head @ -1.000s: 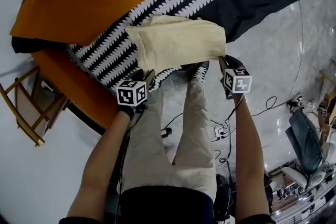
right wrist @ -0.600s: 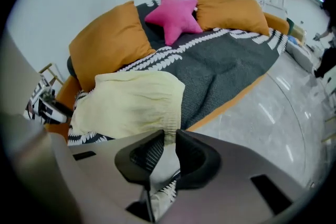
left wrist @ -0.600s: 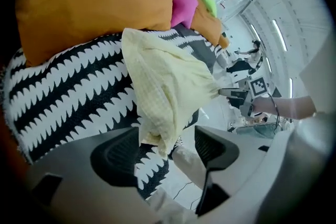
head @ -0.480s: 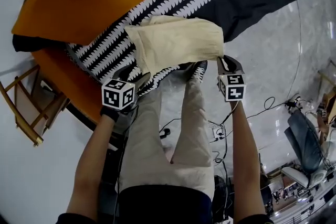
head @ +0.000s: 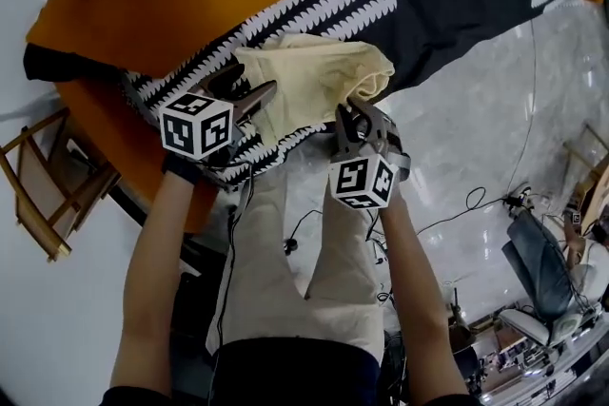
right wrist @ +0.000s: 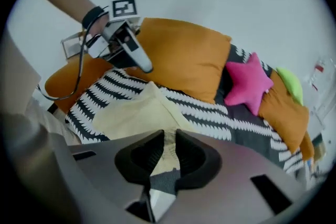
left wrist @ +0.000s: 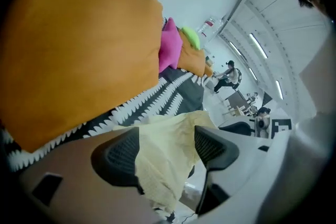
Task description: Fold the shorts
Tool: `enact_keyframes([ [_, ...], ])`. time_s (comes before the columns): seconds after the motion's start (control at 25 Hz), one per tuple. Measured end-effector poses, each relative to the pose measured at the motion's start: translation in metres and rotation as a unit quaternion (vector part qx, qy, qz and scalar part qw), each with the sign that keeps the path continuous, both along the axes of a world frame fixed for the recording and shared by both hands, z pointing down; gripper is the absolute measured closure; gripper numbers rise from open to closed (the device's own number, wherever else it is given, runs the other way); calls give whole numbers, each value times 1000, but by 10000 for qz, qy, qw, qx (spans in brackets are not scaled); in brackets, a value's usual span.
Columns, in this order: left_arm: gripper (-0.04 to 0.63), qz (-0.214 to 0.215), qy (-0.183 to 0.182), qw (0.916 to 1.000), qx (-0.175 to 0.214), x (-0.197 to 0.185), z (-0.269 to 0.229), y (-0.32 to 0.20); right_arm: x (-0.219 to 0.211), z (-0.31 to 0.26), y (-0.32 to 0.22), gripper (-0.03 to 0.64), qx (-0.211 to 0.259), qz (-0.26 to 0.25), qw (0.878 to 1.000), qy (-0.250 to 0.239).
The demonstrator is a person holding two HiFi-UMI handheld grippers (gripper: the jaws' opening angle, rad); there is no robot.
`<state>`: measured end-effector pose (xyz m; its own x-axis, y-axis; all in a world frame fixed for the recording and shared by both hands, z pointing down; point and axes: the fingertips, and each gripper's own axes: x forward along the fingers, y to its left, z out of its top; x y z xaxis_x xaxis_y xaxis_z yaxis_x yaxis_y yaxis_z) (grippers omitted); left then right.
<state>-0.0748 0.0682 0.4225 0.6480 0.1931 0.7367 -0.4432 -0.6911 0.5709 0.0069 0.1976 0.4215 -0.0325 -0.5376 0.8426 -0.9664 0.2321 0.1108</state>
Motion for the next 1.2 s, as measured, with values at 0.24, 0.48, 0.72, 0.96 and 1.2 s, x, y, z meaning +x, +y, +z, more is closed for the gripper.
enact_keyframes([
  [0.24, 279, -746, -414, 9962, 188, -77, 2, -37, -139, 17, -38, 534, -194, -2874, 9560, 546],
  [0.48, 282, -889, -720, 9934, -15, -133, 17, -22, -202, 46, -18, 534, -812, -4213, 9013, 592],
  [0.72, 278, -675, 14, 9975, -214, -104, 13, 13, -198, 38, -7, 534, -500, -4022, 9115, 707],
  [0.96, 213, 990, -118, 9950, -106, -6, 43, 44, -188, 32, -11, 534, -420, -3637, 9283, 645],
  [1.2, 509, 1394, 11, 9873, 760, -20, 45, 14, -202, 23, -26, 537, -333, -3220, 9424, 845],
])
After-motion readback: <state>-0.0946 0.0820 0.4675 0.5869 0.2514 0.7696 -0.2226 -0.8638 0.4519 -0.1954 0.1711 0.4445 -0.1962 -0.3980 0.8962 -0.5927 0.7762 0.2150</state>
